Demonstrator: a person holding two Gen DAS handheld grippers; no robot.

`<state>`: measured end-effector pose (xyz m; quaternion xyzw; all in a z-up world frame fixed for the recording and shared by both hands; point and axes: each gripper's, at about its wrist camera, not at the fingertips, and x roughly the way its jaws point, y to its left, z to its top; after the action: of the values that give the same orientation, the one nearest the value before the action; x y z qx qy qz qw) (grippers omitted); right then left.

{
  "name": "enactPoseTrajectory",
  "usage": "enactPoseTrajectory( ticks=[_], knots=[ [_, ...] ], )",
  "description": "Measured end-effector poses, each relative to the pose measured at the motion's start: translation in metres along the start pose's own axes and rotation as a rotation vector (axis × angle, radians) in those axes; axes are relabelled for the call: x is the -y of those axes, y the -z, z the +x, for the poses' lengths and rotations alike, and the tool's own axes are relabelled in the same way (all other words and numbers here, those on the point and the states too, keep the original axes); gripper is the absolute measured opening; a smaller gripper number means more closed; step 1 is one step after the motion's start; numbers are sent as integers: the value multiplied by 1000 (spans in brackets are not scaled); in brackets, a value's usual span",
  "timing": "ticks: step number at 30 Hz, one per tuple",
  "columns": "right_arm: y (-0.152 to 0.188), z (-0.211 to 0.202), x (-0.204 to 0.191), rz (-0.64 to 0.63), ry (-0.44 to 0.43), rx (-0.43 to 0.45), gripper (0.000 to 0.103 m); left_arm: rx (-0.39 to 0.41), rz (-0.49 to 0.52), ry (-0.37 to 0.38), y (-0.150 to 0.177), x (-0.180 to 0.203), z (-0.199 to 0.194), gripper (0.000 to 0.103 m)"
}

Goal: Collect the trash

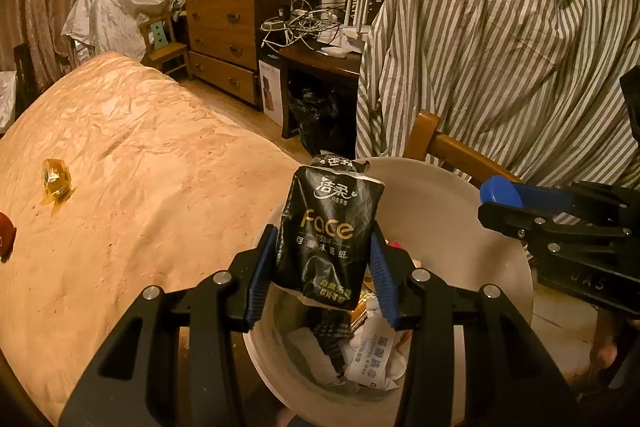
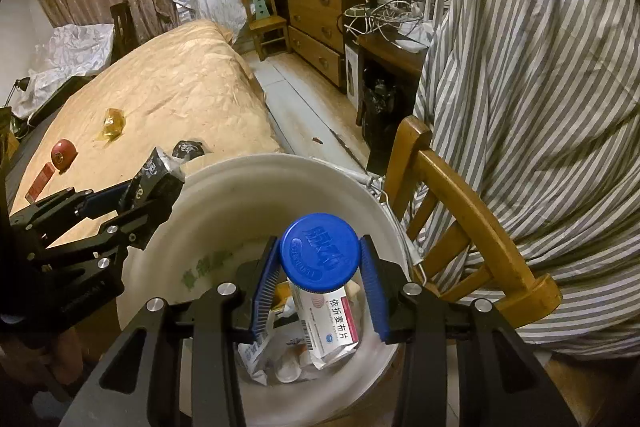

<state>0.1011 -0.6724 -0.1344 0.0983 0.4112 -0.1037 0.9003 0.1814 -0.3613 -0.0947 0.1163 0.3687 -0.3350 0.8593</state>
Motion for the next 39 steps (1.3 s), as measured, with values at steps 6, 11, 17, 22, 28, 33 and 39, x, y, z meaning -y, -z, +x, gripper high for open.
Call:
enactPoseTrajectory(
  ticks=[6,11,17,22,28,33,39],
  knots=[
    [1,0,-1,1,-2,-1,41,-6,-2,0,-1,2,2,43],
    [2,4,-3,0,-2,-7,41,-21,5,-5,0,2,4,47],
    [4,0,-2,16,1,18,60,-31,-9,-21,5,-4,4,57],
    [7,-12,-8,36,-15,51,60,-5,-14,-30,7,-7,-10,65],
    [27,-64,-30,22,-6,183,81,98,-11,-37,17,-16,-62,85],
    [66,-128,-54,-3,26,341,96,247,-15,-59,41,-24,-130,97],
    [130,-186,-79,-20,75,473,98,286,24,-76,82,-18,-171,97]
  ],
)
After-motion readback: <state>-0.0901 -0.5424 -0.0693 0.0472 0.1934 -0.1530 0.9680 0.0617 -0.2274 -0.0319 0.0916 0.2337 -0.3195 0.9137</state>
